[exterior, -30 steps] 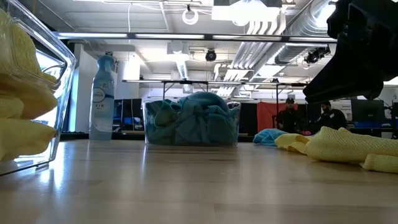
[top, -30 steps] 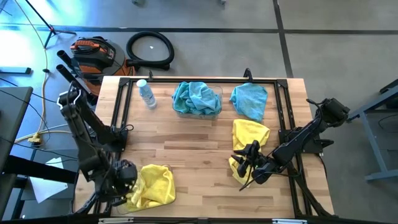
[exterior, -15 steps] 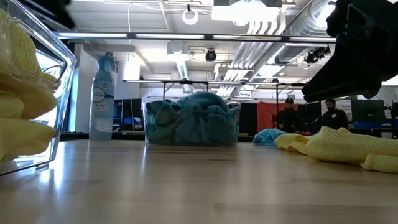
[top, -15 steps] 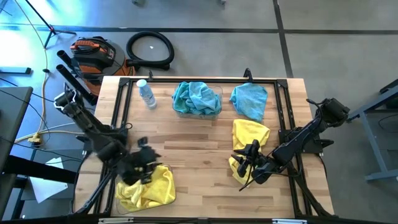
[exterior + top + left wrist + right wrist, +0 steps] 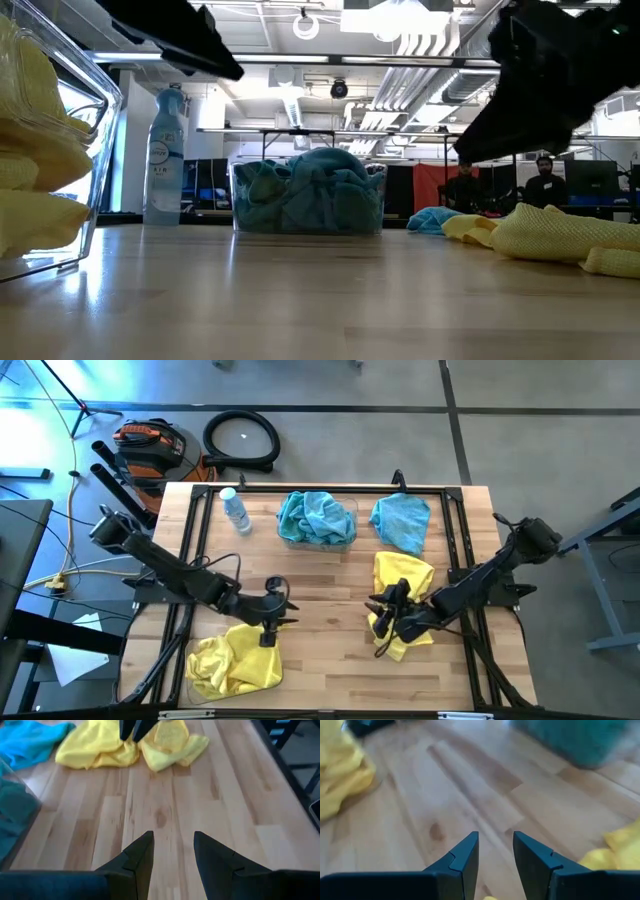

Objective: Sort microfiber towel by color & place in baskets
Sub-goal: Put the yellow microfiber towel into the bottom transparent bin

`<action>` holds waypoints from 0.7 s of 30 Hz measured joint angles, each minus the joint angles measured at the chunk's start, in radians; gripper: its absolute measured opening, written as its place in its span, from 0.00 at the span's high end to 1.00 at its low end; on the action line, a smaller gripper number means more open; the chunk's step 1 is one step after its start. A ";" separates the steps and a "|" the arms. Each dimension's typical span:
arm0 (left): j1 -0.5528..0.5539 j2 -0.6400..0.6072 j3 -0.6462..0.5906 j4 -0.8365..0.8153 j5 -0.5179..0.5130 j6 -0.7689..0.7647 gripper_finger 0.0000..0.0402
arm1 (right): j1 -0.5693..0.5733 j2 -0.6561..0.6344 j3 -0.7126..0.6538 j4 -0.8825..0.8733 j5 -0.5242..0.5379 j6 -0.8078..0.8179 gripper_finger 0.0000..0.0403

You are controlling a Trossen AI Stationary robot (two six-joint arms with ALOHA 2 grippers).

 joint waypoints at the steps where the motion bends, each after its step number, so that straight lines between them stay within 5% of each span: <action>1: 0.006 0.007 0.000 -0.005 0.011 0.000 0.68 | -0.014 0.000 0.014 -0.009 -0.038 -0.039 0.71; 5: 0.015 0.028 0.000 -0.004 0.048 0.000 0.68 | -0.086 0.000 0.137 -0.190 -0.193 -0.118 0.71; 13: 0.000 0.030 0.000 -0.005 0.048 0.000 0.68 | -0.227 0.000 0.399 -0.862 -0.403 0.102 0.71; 21: -0.001 0.030 0.000 -0.048 0.048 -0.005 0.68 | -0.170 0.000 0.381 -0.926 -0.640 0.273 0.66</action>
